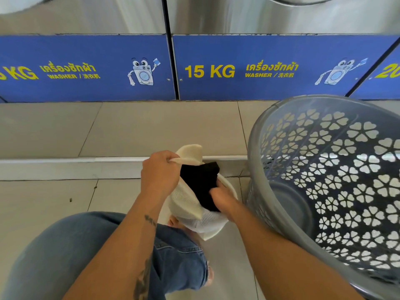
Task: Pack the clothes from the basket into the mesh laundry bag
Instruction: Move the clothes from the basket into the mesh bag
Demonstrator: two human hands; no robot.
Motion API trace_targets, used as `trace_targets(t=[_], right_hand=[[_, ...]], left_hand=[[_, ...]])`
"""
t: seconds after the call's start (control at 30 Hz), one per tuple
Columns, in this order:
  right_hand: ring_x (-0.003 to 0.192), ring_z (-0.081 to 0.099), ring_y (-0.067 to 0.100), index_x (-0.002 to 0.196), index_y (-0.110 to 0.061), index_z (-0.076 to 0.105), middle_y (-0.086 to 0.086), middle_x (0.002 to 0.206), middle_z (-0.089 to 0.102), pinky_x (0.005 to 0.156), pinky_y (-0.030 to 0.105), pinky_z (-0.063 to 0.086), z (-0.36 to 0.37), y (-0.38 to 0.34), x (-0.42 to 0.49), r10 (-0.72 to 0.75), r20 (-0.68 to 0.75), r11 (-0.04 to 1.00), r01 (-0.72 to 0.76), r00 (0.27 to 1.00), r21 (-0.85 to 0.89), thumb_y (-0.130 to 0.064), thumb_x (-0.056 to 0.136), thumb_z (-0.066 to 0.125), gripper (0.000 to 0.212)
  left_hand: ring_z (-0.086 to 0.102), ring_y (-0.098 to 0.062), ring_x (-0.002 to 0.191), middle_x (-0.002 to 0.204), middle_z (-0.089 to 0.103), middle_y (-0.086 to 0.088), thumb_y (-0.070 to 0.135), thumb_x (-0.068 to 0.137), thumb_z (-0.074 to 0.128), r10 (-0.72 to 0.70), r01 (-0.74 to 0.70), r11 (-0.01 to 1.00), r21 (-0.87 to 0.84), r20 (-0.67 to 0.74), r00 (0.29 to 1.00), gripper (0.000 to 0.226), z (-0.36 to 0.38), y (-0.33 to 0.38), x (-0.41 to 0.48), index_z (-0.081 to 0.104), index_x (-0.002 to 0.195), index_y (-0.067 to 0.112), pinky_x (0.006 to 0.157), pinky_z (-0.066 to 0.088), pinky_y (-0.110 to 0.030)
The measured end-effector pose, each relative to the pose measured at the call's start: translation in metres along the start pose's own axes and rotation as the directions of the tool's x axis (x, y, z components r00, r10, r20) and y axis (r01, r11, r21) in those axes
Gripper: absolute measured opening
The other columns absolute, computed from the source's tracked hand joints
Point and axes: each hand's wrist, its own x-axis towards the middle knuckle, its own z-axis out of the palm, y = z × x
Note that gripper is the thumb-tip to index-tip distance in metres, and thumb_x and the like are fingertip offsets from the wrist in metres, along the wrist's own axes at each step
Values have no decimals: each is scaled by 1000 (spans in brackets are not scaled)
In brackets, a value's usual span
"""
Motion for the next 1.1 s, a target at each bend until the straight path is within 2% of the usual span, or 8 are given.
trace_targets(t=[0.1,0.23,0.33,0.43,0.5,0.63,0.97,1.1], right_hand=[[149,26,41,160,-33,15,14,165,20,122,54,26,-4,-5,-8,-27,-99,958,-3,995,-287,-28,84,50,84],[145,34,31,154,-21,29,10,155,37,119,49,33,4,-14,-29,-409,-287,892,314,866,-325,-13,78,54,80],[145,32,29,156,-32,23,3,159,33,117,52,33,26,-11,-31,-656,-144,692,514,741,-507,-20,90,45,71],[154,15,32,161,-33,8,1,170,13,122,53,21,39,15,-11,-490,77,620,409,868,-669,-30,103,35,65],[154,19,34,162,-29,-1,5,171,10,124,48,22,32,30,4,-282,69,676,249,957,-693,-32,105,33,67],[148,29,43,161,-36,-1,8,170,11,121,51,27,12,18,15,-152,20,741,128,988,-659,-37,100,34,70],[132,46,40,149,-19,28,19,147,45,104,50,42,29,-19,20,-179,-311,931,59,933,-359,-28,91,55,65],[129,52,34,150,-22,26,16,147,47,102,46,49,39,11,16,-405,-173,710,190,898,-678,-46,95,56,67]], left_hand=[[61,-18,68,79,67,2,11,81,51,6,-7,1000,30,41,999,29,11,4,2,73,93,27,54,42,-26],[64,-20,73,91,68,-1,13,76,56,-1,-2,998,59,51,999,34,13,2,0,71,102,26,59,45,-26],[65,-23,77,89,70,0,14,73,56,-4,1,998,61,50,999,32,9,1,-3,72,98,27,64,50,-28],[64,-23,77,87,69,-1,14,75,56,-20,11,993,114,76,997,28,4,-1,-8,73,92,28,63,49,-29],[63,-22,75,87,68,-1,12,77,54,-52,40,991,124,97,994,28,3,-4,-10,72,89,30,60,47,-28],[61,-23,76,87,64,-1,12,76,52,-105,92,991,98,126,986,25,3,-1,-9,69,84,29,60,45,-28],[62,-26,92,105,64,-7,15,82,51,-169,67,952,300,328,929,32,8,9,-3,63,111,15,86,55,-41],[62,-25,86,98,63,-6,18,78,52,-203,129,956,262,279,939,30,6,11,4,62,106,15,80,56,-37]])
